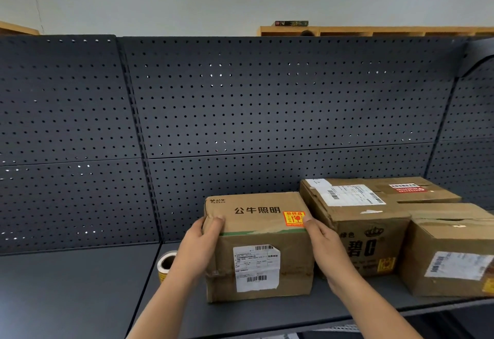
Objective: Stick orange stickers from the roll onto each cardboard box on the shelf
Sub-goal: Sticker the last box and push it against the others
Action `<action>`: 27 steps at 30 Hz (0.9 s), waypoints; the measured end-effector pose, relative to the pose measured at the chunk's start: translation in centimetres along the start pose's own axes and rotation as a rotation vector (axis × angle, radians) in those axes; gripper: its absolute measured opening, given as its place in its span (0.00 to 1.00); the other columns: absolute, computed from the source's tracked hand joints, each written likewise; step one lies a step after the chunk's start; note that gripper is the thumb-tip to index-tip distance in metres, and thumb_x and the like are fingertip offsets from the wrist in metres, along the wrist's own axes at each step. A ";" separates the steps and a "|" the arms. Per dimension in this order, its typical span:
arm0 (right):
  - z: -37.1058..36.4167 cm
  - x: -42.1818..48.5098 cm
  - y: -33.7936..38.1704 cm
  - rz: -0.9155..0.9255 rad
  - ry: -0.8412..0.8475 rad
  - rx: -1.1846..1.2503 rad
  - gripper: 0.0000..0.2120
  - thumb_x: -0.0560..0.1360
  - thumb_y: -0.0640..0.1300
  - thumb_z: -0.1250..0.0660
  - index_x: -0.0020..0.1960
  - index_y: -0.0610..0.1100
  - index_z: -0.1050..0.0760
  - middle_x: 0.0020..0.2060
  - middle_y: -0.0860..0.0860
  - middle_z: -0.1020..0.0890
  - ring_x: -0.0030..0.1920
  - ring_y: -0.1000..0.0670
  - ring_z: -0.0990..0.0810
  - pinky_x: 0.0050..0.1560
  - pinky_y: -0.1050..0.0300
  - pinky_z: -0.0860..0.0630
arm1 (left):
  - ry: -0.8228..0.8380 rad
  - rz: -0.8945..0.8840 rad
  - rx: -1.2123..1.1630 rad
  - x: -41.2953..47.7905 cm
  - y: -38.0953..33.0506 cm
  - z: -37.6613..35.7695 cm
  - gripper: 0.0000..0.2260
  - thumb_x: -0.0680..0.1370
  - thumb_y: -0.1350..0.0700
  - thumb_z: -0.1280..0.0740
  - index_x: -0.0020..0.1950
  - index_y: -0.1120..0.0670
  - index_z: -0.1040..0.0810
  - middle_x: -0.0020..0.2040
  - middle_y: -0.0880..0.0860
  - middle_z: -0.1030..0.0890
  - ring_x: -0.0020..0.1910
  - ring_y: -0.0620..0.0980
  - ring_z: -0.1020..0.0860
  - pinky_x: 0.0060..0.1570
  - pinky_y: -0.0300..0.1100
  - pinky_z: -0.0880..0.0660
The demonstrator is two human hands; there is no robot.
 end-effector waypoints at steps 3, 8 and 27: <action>-0.2 -0.4 0.7 0.028 -0.042 -0.030 0.17 0.86 0.56 0.42 0.59 0.52 0.17 0.50 0.57 0.12 0.53 0.57 0.15 0.52 0.57 0.21 | -0.040 -0.016 -0.055 -0.7 -0.6 0.4 0.15 0.82 0.41 0.35 0.62 0.48 0.21 0.54 0.49 0.15 0.52 0.48 0.16 0.50 0.47 0.21; -1.9 -1.6 5.9 0.285 -0.052 -0.180 0.20 0.83 0.64 0.43 0.65 0.57 0.20 0.53 0.59 0.14 0.56 0.60 0.17 0.55 0.59 0.20 | -0.047 0.141 -0.241 -1.2 1.8 1.4 0.14 0.83 0.41 0.36 0.59 0.48 0.19 0.53 0.53 0.13 0.55 0.56 0.16 0.52 0.53 0.20; -18.0 -4.7 10.4 0.632 -0.079 -1.269 0.28 0.77 0.68 0.43 0.59 0.49 0.17 0.55 0.47 0.17 0.57 0.42 0.23 0.57 0.40 0.28 | -0.044 0.213 0.086 -2.6 8.7 0.4 0.09 0.85 0.62 0.39 0.54 0.54 0.19 0.49 0.52 0.16 0.44 0.45 0.21 0.43 0.35 0.24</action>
Point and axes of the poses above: each hand's wrist, its own x-axis towards the middle knuckle, its own z-axis out of the back of the hand, y = z × x, the point moved 10 cm from there along x, towards the middle knuckle
